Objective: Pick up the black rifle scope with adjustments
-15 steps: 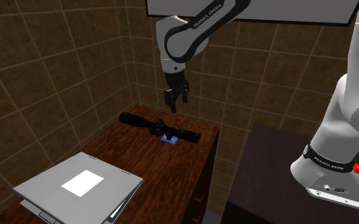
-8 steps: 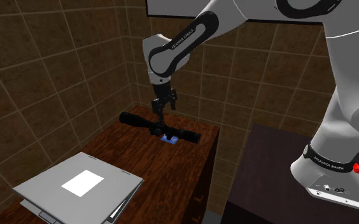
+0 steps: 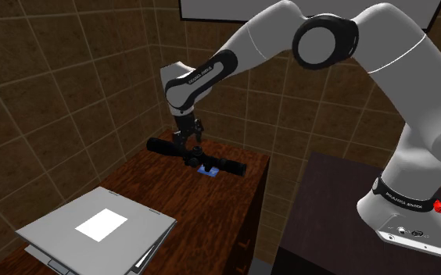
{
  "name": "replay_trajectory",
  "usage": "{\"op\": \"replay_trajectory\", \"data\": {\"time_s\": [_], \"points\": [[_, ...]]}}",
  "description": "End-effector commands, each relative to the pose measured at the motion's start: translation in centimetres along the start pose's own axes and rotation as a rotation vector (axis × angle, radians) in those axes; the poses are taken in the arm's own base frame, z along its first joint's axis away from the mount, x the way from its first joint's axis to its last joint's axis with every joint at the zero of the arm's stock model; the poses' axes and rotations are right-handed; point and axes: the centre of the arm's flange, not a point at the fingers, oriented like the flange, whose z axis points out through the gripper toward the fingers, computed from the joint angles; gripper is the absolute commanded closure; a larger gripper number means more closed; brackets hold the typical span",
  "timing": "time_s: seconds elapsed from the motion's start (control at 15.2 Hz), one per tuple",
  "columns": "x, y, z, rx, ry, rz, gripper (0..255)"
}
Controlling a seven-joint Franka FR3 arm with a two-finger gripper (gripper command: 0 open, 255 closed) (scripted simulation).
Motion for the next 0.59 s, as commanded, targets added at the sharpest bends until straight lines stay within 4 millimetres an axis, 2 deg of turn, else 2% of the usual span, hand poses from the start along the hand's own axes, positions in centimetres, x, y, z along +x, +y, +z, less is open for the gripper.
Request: {"op": "replay_trajectory", "data": {"time_s": [0.0, 0.4, 0.53], "points": [[1.1, -0.1, 1.2, -0.002, -0.001, 0.003, 0], [1.7, -0.2, 4.4, -0.002, -0.001, 0.003, 0], [1.7, -0.2, 4.7, -0.002, -0.001, 0.003, 0]]}}
